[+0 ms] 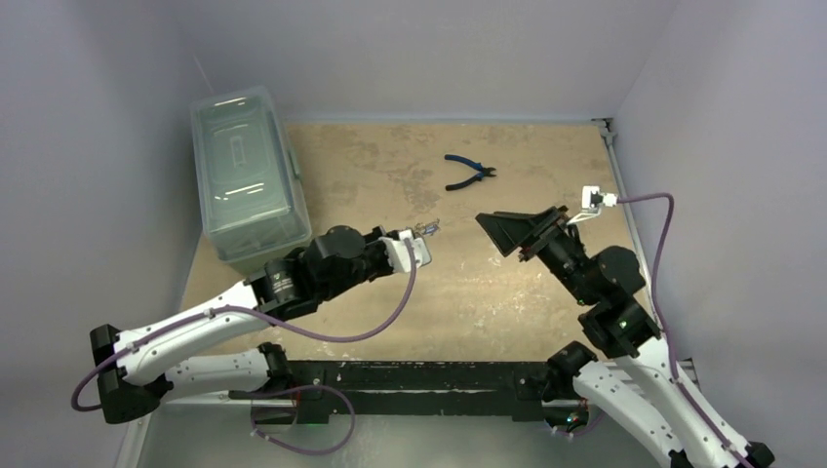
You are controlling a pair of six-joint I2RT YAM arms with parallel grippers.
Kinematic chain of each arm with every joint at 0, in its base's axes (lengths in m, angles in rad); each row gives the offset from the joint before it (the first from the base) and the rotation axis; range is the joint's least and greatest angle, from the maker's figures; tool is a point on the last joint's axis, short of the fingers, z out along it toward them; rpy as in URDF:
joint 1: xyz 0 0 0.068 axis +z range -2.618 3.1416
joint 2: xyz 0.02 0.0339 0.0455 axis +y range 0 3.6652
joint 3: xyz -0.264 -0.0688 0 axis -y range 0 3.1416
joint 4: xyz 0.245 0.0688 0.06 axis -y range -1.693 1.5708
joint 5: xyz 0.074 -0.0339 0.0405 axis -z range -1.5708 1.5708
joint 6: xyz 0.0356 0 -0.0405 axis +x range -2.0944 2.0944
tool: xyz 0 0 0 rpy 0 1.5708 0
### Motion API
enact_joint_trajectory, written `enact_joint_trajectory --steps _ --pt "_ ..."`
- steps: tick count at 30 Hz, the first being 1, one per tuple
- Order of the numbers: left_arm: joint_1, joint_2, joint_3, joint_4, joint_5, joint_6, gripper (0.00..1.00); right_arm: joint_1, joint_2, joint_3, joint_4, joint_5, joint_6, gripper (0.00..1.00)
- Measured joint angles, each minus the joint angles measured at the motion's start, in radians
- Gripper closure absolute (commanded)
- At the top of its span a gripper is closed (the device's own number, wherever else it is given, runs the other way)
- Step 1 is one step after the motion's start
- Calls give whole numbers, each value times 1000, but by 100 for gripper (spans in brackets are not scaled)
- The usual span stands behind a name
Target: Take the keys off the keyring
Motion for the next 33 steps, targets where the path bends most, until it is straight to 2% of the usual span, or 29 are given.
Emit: enact_joint_trajectory --steps 5,10,13,23,27,33 --pt "62 164 171 -154 122 -109 100 0 -73 -29 49 -16 -272 2" --pt "146 275 296 -305 285 -210 100 0 -64 -31 23 -121 -478 11" --pt "170 297 332 -373 382 -253 100 0 -27 -29 -19 -209 -572 12" --pt "195 305 397 -484 683 -319 100 0 10 -33 -76 -474 -726 16" --pt "195 322 404 -491 754 -319 100 0 47 -33 -70 -554 -748 17" --pt "195 325 415 -492 834 -336 100 1 95 -38 -51 -610 -759 25"
